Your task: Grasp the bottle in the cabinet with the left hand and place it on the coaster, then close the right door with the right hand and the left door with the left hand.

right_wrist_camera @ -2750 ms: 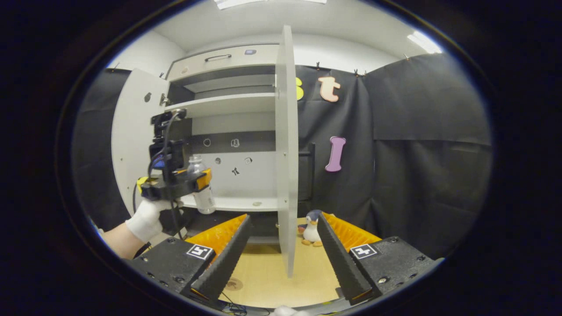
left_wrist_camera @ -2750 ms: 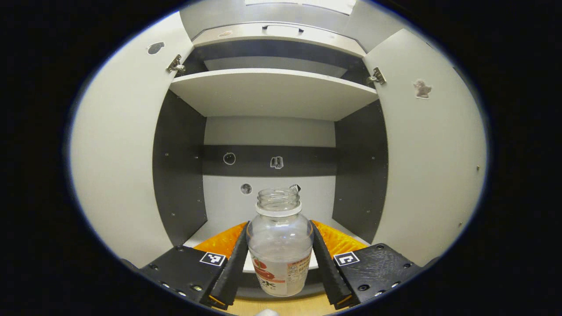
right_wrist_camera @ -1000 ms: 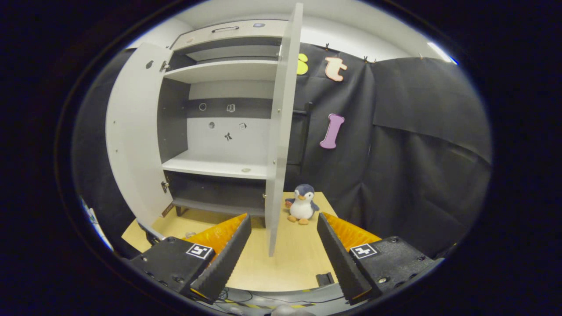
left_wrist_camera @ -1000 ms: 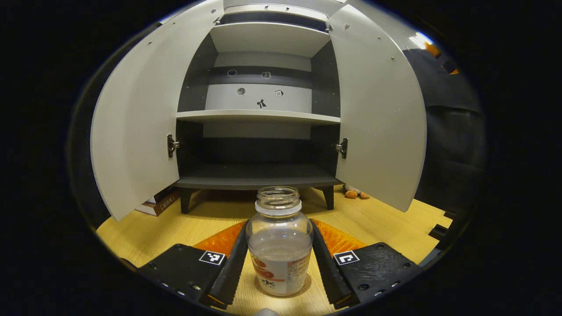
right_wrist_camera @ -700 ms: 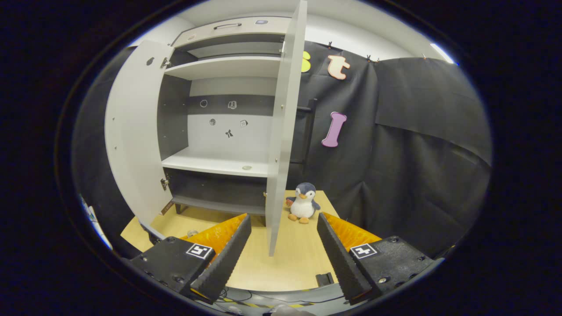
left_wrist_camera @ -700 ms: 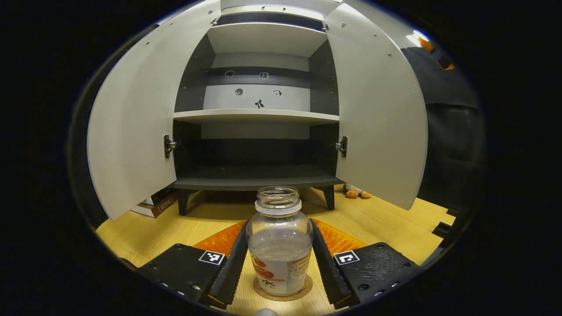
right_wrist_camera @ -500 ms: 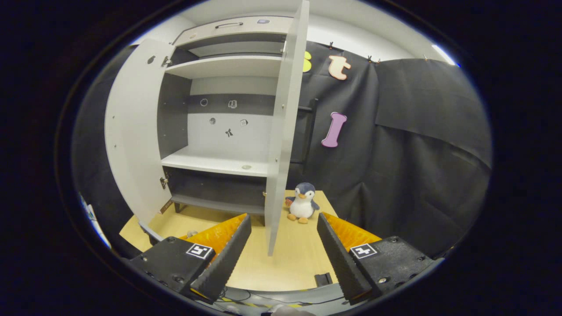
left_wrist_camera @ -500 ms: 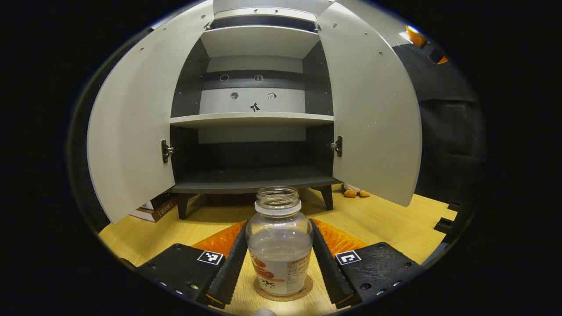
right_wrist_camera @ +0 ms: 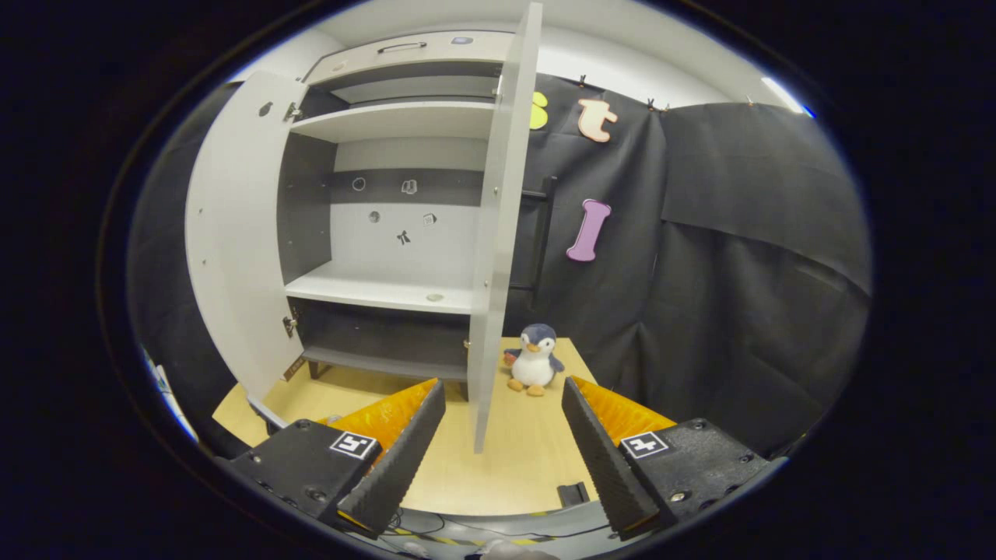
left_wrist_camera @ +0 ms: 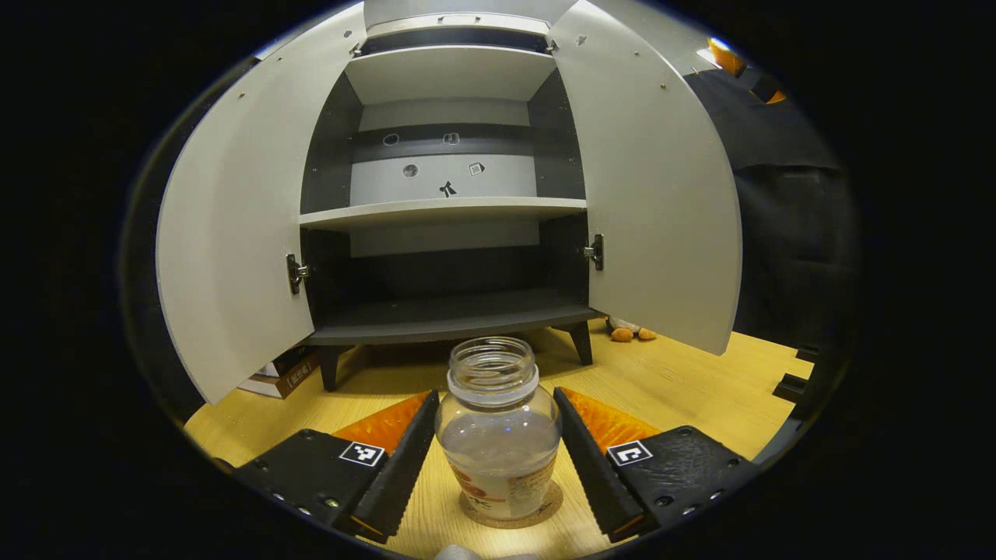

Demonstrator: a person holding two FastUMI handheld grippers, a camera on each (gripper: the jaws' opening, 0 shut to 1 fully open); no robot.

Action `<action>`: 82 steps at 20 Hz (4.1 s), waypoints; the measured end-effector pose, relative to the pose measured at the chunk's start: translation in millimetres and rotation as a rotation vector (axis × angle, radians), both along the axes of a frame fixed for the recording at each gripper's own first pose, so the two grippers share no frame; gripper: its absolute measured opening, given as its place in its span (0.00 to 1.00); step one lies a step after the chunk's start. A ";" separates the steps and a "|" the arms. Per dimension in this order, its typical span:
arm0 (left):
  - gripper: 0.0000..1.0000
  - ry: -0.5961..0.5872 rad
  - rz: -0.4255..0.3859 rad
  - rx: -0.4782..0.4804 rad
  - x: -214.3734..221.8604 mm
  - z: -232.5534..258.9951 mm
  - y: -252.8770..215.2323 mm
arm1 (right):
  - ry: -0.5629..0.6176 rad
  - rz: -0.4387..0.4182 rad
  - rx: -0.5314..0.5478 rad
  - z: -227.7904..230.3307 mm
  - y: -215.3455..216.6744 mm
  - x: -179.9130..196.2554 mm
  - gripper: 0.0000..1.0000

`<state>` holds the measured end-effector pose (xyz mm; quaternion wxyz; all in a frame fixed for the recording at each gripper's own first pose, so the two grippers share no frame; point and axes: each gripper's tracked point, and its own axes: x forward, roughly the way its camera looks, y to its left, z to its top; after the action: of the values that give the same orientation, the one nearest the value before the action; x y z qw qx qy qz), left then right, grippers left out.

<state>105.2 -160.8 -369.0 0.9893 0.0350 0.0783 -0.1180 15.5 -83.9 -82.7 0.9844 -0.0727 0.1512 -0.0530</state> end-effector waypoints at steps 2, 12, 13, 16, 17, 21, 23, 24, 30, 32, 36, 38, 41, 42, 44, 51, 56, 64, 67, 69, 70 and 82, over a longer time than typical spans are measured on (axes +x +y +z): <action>0.94 -0.004 -0.001 0.002 0.4 4.8 -0.1 | -0.001 0.001 0.001 0.2 0.3 -1.5 0.99; 0.96 -0.082 0.027 -0.018 7.3 87.6 11.8 | -0.074 0.006 0.030 15.8 -4.0 -9.3 0.99; 0.96 -0.092 0.032 -0.028 6.8 104.4 14.3 | -0.087 0.006 0.035 18.0 -5.5 -9.8 0.99; 0.96 -0.119 0.057 -0.040 2.3 151.4 27.5 | -0.128 0.007 0.042 26.5 -6.9 -11.7 0.99; 0.96 -0.124 0.065 -0.040 0.4 167.6 32.9 | -0.145 0.010 0.040 30.0 -6.8 -12.1 0.99; 0.96 -0.150 0.098 -0.021 -15.6 225.7 64.2 | -0.210 0.021 0.044 42.7 -1.7 -11.8 0.99; 0.96 -0.157 0.113 -0.028 -19.9 251.2 79.9 | -0.241 0.025 0.053 46.7 1.8 -11.6 0.99; 0.95 -0.159 0.125 -0.027 -26.1 260.5 88.2 | -0.251 0.027 0.058 47.4 3.6 -11.3 0.99; 0.96 -0.140 0.179 -0.002 -67.8 284.8 135.7 | -0.270 -0.015 0.106 31.0 -3.0 -12.4 0.99; 0.96 -0.124 0.191 0.004 -77.6 282.8 146.4 | -0.264 -0.037 0.132 24.8 -7.9 -12.1 0.99; 0.96 -0.113 0.221 0.009 -88.0 286.5 162.4 | -0.277 -0.074 0.135 32.7 -28.8 -4.1 0.99; 0.96 -0.117 0.236 0.009 -87.7 292.5 164.7 | -0.290 -0.096 0.123 42.8 -48.6 6.5 0.99; 0.96 -0.126 0.265 -0.002 -87.3 301.3 160.6 | -0.307 -0.100 0.113 61.2 -76.6 33.7 0.99; 0.95 -0.123 0.281 -0.006 -87.4 303.9 158.0 | -0.303 -0.095 0.114 66.5 -85.0 45.8 0.99; 0.96 -0.125 0.295 -0.020 -87.9 306.9 148.3 | -0.303 -0.067 0.117 76.7 -94.9 71.4 0.99; 0.96 -0.127 0.408 -0.026 -94.5 314.0 130.9 | -0.283 0.081 0.139 93.4 -90.6 143.2 0.99; 0.96 -0.122 0.497 -0.008 -108.3 311.8 128.8 | -0.275 0.183 0.127 98.0 -81.1 152.0 0.96; 0.96 -0.117 0.505 -0.040 -120.7 300.6 142.3 | -0.236 0.255 0.108 91.1 -17.6 147.3 0.96; 0.96 -0.134 0.504 -0.030 -127.6 305.8 160.0 | -0.245 0.259 0.115 86.7 23.6 147.8 0.96; 0.95 -0.137 0.495 -0.027 -130.6 307.4 169.2 | -0.242 0.275 0.121 83.2 50.3 154.8 0.96; 0.96 -0.133 0.492 -0.025 -131.2 305.6 173.9 | -0.244 0.290 0.127 82.8 64.8 157.7 0.96; 0.96 -0.113 0.395 -0.033 -117.7 298.4 200.8 | -0.325 0.235 0.112 102.3 96.7 143.9 0.94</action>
<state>-12.4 40.0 -70.6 0.9965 0.0092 0.0263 0.0793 159.4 12.9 19.6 0.9978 -0.0254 -0.0164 0.0595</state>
